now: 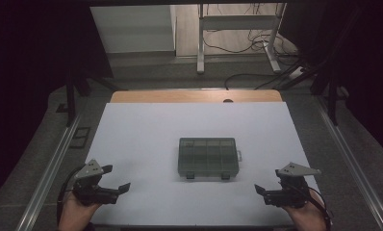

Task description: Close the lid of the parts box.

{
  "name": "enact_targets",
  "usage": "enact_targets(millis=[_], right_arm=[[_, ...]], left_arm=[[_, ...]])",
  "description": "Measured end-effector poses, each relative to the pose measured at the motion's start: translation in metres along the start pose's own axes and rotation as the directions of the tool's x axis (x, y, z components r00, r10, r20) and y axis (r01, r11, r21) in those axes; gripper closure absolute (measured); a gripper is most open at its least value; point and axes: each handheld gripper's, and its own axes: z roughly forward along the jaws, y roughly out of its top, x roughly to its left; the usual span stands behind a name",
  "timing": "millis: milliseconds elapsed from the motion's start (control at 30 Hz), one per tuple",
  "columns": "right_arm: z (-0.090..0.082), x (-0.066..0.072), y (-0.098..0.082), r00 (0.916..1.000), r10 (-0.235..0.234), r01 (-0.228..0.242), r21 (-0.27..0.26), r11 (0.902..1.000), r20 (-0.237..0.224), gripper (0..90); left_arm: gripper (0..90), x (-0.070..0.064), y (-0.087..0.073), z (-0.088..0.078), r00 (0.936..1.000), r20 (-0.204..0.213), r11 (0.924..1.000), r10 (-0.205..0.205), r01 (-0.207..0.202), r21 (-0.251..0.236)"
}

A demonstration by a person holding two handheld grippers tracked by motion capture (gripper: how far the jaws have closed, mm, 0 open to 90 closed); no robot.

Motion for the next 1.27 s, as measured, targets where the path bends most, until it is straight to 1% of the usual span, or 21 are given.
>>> enact_targets(millis=[167, 367, 467, 833, 900, 1000, 1067, 1100, 1267], right_arm=[[-0.005, -0.003, -0.004, 0.9999, 0.013, -0.013, -0.005, 0.9999, 0.002, 3.6], [-0.01, -0.006, -0.01, 0.9998, 0.019, -0.019, 0.001, 0.9998, 0.008, 3.1], [-0.013, -0.007, -0.012, 0.9996, 0.024, -0.024, -0.001, 0.9997, 0.015, 3.0], [-0.025, -0.011, -0.024, 0.9972, 0.056, -0.055, -0.016, 0.9984, 0.049, 2.7], [-0.027, -0.012, -0.025, 0.9965, 0.064, -0.063, -0.02, 0.9978, 0.053, 2.8], [-0.029, -0.014, -0.027, 0.9959, 0.072, -0.071, -0.02, 0.9973, 0.055, 2.8], [-0.029, -0.014, -0.027, 0.9956, 0.075, -0.074, -0.016, 0.9971, 0.056, 2.8], [-0.029, -0.014, -0.027, 0.9954, 0.078, -0.077, -0.014, 0.9969, 0.056, 2.8], [-0.028, -0.015, -0.028, 0.9956, 0.076, -0.076, -0.004, 0.9971, 0.055, 2.8]], left_arm=[[4.8, -0.001, -0.004, -0.006, 0.9997, -0.023, 1.0, 0.003, -0.004, -0.007], [4.5, -0.002, -0.009, -0.014, 0.9988, -0.048, 1.0, 0.003, -0.004, -0.009], [4.2, -0.002, -0.012, -0.018, 0.998, -0.063, 0.9999, -0.001, 0.0, -0.014], [2.0, 0.001, -0.024, -0.029, 0.9952, -0.095, 0.9991, -0.026, 0.022, -0.036], [1.6, 0.002, -0.026, -0.031, 0.9946, -0.099, 0.9989, -0.031, 0.028, -0.038], [1.3, 0.003, -0.029, -0.03, 0.9947, -0.096, 0.9991, -0.037, 0.035, -0.023], [1.5, 0.002, -0.029, -0.031, 0.9942, -0.103, 0.9993, -0.032, 0.029, -0.024], [1.6, 0.001, -0.029, -0.03, 0.9937, -0.108, 0.9994, -0.03, 0.028, -0.017], [1.5, 0.001, -0.028, -0.028, 0.9934, -0.11, 0.9996, -0.029, 0.029, -0.008]])
